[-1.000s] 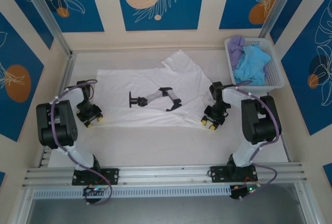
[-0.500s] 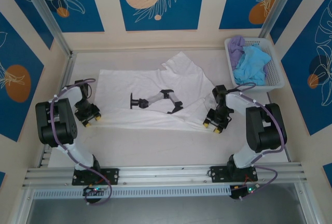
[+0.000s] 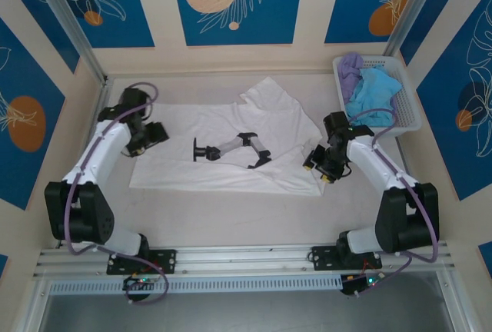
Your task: Fold and stack the t-shirts
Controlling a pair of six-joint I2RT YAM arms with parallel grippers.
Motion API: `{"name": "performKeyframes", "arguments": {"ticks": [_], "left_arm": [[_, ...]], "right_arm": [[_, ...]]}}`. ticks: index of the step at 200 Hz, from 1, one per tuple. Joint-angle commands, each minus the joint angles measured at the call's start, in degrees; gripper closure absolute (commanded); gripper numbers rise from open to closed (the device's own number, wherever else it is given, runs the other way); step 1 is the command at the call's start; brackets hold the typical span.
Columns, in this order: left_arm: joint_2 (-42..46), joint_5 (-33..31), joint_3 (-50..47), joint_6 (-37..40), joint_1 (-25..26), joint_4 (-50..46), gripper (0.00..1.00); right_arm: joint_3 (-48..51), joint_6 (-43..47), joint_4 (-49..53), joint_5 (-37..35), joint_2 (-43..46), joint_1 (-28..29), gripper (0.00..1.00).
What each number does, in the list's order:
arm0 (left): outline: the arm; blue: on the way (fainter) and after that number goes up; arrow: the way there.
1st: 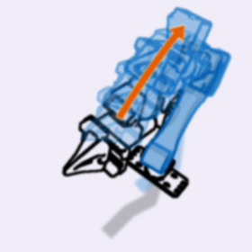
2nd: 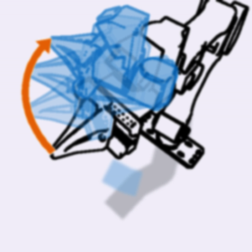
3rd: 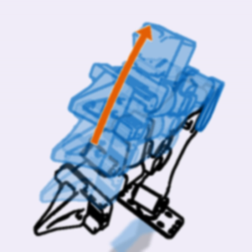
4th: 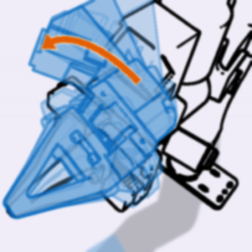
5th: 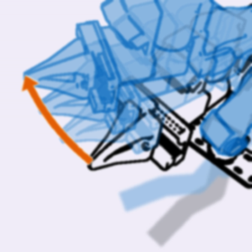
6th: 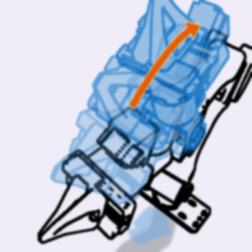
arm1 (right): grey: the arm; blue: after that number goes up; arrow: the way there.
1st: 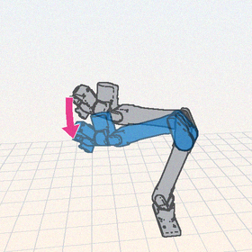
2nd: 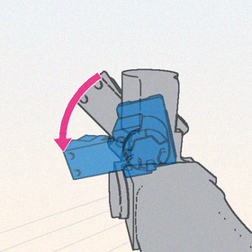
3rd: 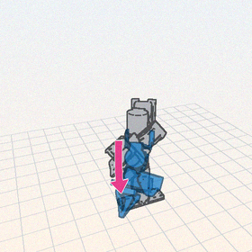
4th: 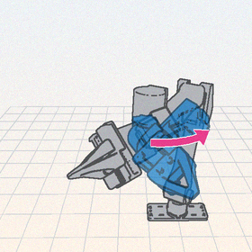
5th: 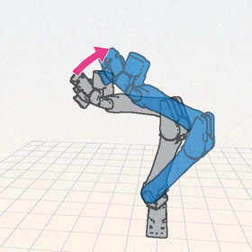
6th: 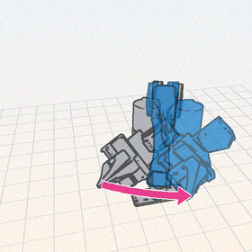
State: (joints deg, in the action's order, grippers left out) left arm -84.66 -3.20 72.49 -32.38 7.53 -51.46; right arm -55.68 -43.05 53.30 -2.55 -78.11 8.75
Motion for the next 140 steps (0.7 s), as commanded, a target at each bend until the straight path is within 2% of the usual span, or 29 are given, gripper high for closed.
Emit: {"name": "performKeyframes", "arguments": {"ticks": [1, 17, 34, 64, 103, 140], "left_arm": [[-1.4, 6.1, 1.7, 4.1, 12.1, 3.6, 0.24], [-5.6, 8.1, 4.7, 7.8, 22.4, 4.9, 0.24], [-10.8, 11.4, 7.9, 9.6, 31.0, 6.1, 0.25], [-20.7, 12.9, 15.7, 6.8, 40.5, 4.1, 0.26], [-29.2, 16.4, 21.2, -4.0, 43.4, 3.4, 0.31], [-33.8, 18.3, 24.5, -9.8, 43.6, 2.2, 0.32]], "right_arm": [[-0.2, -4.2, 0.8, 2.8, 5.2, 0.0, 0.45], [0.7, -6.1, 0.9, 2.9, 8.1, 0.6, 0.46], [2.2, -8.1, 2.4, 1.8, 10.5, 1.4, 0.47], [7.2, -9.3, 2.8, 3.0, 14.1, 2.4, 0.48], [11.7, -8.5, 2.8, 3.7, 15.4, 2.8, 0.48], [14.2, -7.5, 0.5, 4.2, 14.5, 3.0, 0.48]]}}
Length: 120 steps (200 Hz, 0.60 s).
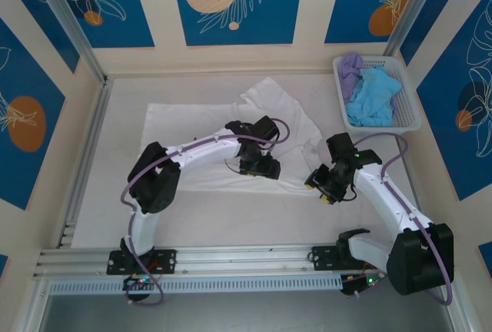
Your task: Fold and stack the t-shirts
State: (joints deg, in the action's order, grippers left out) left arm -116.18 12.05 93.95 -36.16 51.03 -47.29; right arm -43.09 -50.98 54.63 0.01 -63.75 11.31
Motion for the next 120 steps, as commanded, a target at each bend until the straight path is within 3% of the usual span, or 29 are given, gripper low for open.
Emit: {"name": "performKeyframes", "arguments": {"ticks": [1, 55, 120], "left_arm": [[-2.5, 3.1, 3.1, -6.3, 0.2, -1.9, 0.32], [-8.3, 4.6, 9.7, -12.1, 0.6, -3.8, 0.38], [-8.4, 2.2, 9.5, -29.1, 0.5, -3.4, 0.38]], "right_arm": [[1.7, 0.5, -0.9, 1.6, 0.1, 0.4, 0.48], [2.3, 1.5, -4.2, 2.3, -4.5, 0.5, 0.49], [1.0, 2.4, -5.9, 2.3, -8.7, 0.4, 0.49]]}}
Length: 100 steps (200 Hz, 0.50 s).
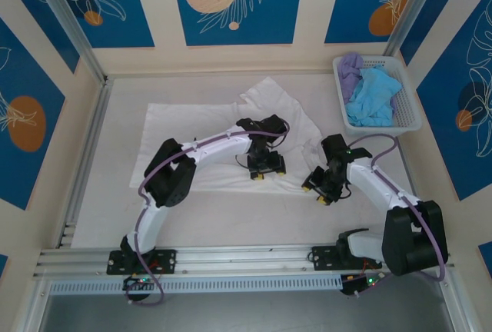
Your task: Fold and stack the t-shirts
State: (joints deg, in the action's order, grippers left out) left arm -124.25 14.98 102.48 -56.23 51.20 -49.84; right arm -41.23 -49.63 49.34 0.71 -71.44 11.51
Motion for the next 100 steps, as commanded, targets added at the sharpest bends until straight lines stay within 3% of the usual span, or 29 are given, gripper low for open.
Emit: {"name": "performKeyframes", "arguments": {"ticks": [1, 100], "left_arm": [[-0.3, -0.7, 1.0, -9.5, 0.4, -0.8, 0.38], [-2.9, -5.2, -0.2, -21.4, 1.0, 3.3, 0.48]], "right_arm": [[-0.9, 1.0, -0.6, 1.6, -1.0, 0.2, 0.49], [-1.6, 2.5, -2.6, 2.0, -5.2, 0.2, 0.49]]}}
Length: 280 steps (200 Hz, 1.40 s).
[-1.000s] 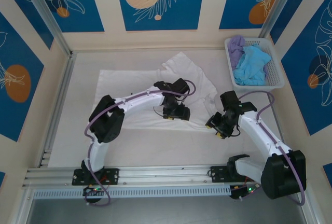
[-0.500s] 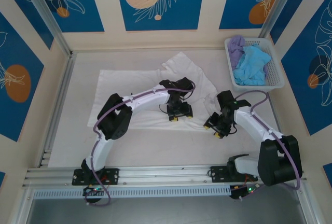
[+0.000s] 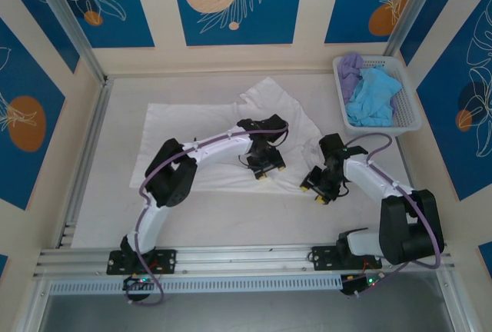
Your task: Fold and stack the t-shirts
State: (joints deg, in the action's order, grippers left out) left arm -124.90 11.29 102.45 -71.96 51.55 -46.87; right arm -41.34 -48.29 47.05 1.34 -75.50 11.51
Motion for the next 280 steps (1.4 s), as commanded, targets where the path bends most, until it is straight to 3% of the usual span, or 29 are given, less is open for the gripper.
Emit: {"name": "performKeyframes", "arguments": {"ticks": [1, 57, 110, 151, 222, 250, 280], "left_arm": [[-2.2, -1.5, -0.2, -5.7, 0.7, 0.3, 0.48], [1.0, -5.5, -3.8, -10.2, 1.2, -0.9, 0.42], [-0.5, -4.2, -2.7, -11.3, 1.9, -0.7, 0.42], [-1.7, -3.8, -1.4, -10.4, 1.8, -0.6, 0.52], [-2.5, -3.8, 0.7, -8.7, 1.1, -1.9, 0.61], [-3.0, -3.6, 0.9, -8.4, 1.0, -1.9, 0.71], [-2.7, -4.1, 0.9, -7.8, 0.4, -2.6, 0.88]], "right_arm": [[-1.5, 1.2, -0.3, 1.4, -1.2, 0.1, 0.49], [-1.9, 2.2, -1.0, 1.3, -2.5, 0.0, 0.49], [-2.0, 2.9, -1.8, 1.9, -4.0, -0.6, 0.49], [-2.3, 3.4, -1.8, 2.0, -4.8, -0.7, 0.49], [-1.5, 3.6, -2.7, 1.9, -6.7, -0.7, 0.51], [-1.6, 3.9, -2.9, 2.0, -7.7, -0.7, 0.52], [-1.5, 4.1, -3.1, 1.9, -8.4, -0.7, 0.53]]}}
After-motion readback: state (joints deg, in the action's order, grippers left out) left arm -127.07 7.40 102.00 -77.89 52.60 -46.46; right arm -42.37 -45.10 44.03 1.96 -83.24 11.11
